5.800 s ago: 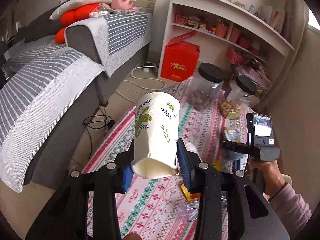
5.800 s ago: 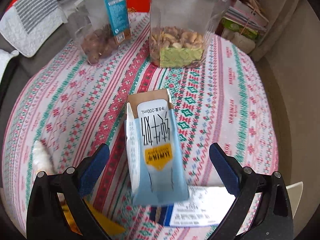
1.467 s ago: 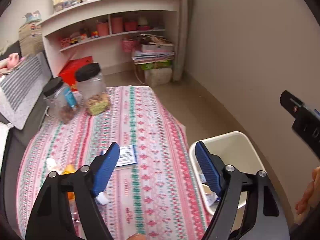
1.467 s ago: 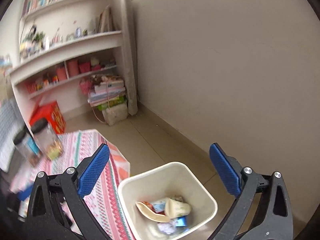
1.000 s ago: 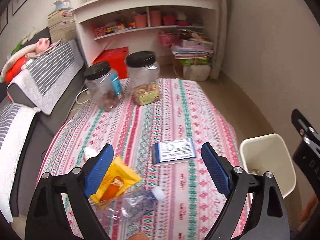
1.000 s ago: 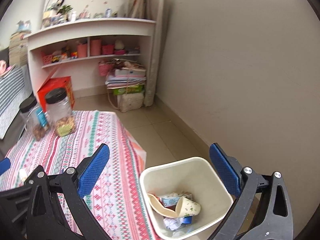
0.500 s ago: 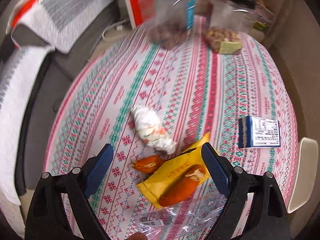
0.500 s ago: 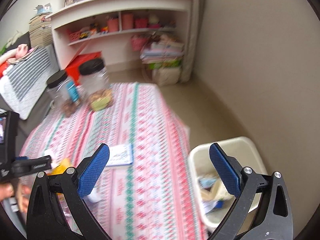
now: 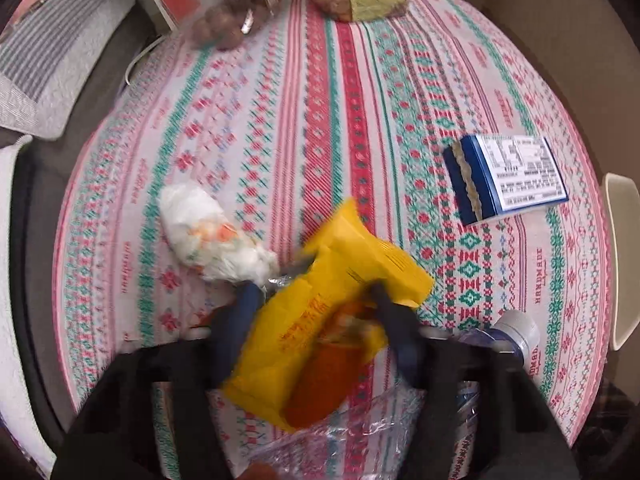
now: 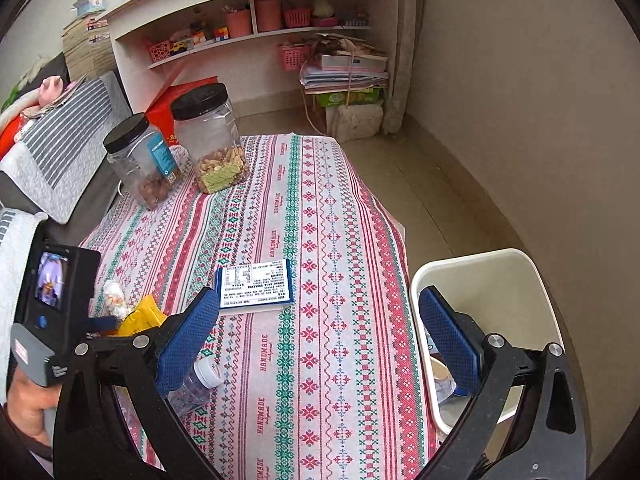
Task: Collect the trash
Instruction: 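Lift the yellow bag with the left tool while the right tool grasps the white tissue wad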
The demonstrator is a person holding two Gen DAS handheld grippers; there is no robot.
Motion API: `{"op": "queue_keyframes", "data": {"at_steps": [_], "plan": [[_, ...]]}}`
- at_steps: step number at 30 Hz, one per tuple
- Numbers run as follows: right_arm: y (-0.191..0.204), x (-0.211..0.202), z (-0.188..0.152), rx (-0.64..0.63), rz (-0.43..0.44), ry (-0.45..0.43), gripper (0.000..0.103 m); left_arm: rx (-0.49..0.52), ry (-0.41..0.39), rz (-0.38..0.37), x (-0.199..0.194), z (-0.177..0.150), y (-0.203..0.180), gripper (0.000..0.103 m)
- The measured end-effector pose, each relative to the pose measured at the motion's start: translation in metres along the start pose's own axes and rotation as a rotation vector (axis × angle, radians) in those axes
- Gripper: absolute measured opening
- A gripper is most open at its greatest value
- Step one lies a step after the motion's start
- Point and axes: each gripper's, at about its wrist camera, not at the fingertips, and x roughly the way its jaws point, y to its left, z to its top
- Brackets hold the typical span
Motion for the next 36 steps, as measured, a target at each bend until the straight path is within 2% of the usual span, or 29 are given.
{"op": "queue_keyframes", "data": {"at_steps": [1, 4, 9, 14, 17, 18, 20, 21, 25, 29, 32, 33, 34, 36], "plan": [[-0.002, 0.0, 0.0, 0.002, 0.002, 0.004, 0.096, -0.012, -0.011, 0.022, -0.002, -0.001, 0.001, 0.022], [-0.002, -0.001, 0.0, 0.002, 0.012, 0.006, 0.096, -0.077, -0.04, -0.053, -0.019, -0.004, 0.015, 0.005], [0.005, 0.003, -0.004, -0.001, 0.085, 0.06, 0.096, -0.178, -0.145, -0.103, -0.067, -0.016, 0.041, 0.0], [0.028, 0.026, -0.022, 0.038, 0.227, 0.24, 0.096, -0.262, -0.255, -0.12, -0.108, -0.027, 0.067, 0.0], [0.035, 0.032, -0.028, 0.066, 0.228, 0.263, 0.096, -0.192, -0.252, -0.146, -0.109, -0.02, 0.063, 0.001], [0.035, 0.033, -0.027, 0.081, 0.22, 0.26, 0.096, -0.169, -0.239, -0.121, -0.103, -0.018, 0.057, 0.005], [0.034, 0.032, -0.026, 0.106, 0.213, 0.252, 0.096, -0.14, -0.198, -0.093, -0.085, -0.014, 0.05, 0.04], [0.033, 0.032, -0.026, 0.115, 0.207, 0.246, 0.096, -0.116, -0.181, -0.083, -0.074, -0.011, 0.047, 0.065], [0.022, 0.031, -0.025, 0.11, 0.157, 0.228, 0.096, 0.037, -0.122, 0.065, -0.031, 0.001, 0.022, 0.067], [0.008, 0.039, -0.021, 0.131, 0.141, 0.236, 0.096, 0.115, -0.1, 0.071, -0.008, 0.013, 0.008, 0.067], [0.001, 0.042, -0.02, 0.136, 0.135, 0.243, 0.096, 0.167, -0.122, 0.068, -0.004, 0.016, -0.003, 0.067], [0.0, 0.043, -0.02, 0.136, 0.133, 0.244, 0.096, 0.183, -0.121, 0.066, -0.003, 0.015, -0.007, 0.058], [-0.002, 0.044, -0.019, 0.139, 0.132, 0.246, 0.096, 0.2, -0.109, 0.049, -0.002, 0.014, -0.011, 0.035], [-0.004, 0.046, -0.018, 0.154, 0.138, 0.252, 0.096, 0.194, -0.083, 0.041, -0.001, 0.01, -0.016, 0.013]]}}
